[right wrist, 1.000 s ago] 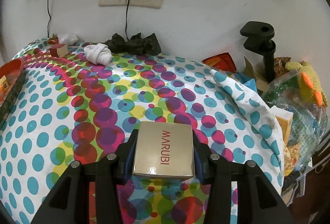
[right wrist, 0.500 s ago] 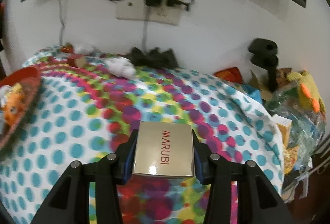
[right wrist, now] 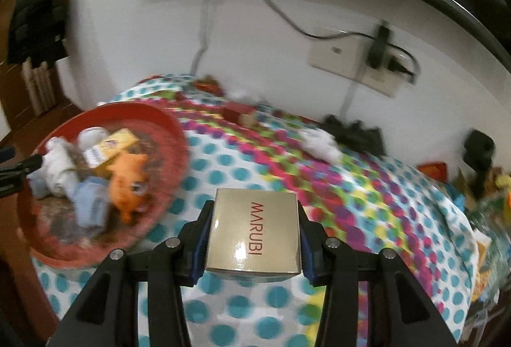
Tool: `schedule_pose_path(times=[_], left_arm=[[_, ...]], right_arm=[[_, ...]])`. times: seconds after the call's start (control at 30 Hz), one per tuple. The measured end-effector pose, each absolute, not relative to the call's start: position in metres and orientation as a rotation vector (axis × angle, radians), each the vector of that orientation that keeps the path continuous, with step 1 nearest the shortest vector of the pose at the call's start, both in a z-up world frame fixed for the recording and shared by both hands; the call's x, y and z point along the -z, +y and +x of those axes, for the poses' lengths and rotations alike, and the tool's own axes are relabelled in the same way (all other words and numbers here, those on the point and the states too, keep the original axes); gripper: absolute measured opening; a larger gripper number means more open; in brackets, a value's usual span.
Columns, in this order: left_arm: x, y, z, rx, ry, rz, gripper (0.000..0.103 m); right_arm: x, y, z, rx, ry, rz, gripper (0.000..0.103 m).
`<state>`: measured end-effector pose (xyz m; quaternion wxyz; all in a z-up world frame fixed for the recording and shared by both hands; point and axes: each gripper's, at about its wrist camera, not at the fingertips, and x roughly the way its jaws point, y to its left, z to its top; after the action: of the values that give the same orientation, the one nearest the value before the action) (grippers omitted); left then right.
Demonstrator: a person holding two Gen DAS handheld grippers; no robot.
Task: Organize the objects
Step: 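Carry the MARUBI box into the red tray and release it with the right gripper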
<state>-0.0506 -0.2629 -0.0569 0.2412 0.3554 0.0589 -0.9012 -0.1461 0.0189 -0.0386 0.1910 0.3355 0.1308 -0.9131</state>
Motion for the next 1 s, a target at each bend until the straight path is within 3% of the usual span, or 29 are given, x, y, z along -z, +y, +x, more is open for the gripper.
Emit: schedule_pose_path(times=[0.57, 0.93, 0.97, 1.0], left_arm=[[0.048, -0.293, -0.036, 2.43, 0.244, 0.921, 0.099], [0.053, -0.307, -0.035, 2.406, 0.296, 0.93, 0.1], [0.054, -0.307, -0.036, 2.403, 0.295, 0.94, 0.1], [0.055, -0.307, -0.036, 2.402, 0.294, 0.945, 0.1]], right_arm=[[0.041, -0.133, -0.124, 2.3, 0.451, 0.876, 0.047], [0.07, -0.17, -0.136, 2.21, 0.427, 0.968, 0.047], [0.07, -0.171, -0.137, 2.194, 0.425, 0.977, 0.053], [0.07, -0.171, -0.138, 2.191, 0.422, 0.976, 0.064]])
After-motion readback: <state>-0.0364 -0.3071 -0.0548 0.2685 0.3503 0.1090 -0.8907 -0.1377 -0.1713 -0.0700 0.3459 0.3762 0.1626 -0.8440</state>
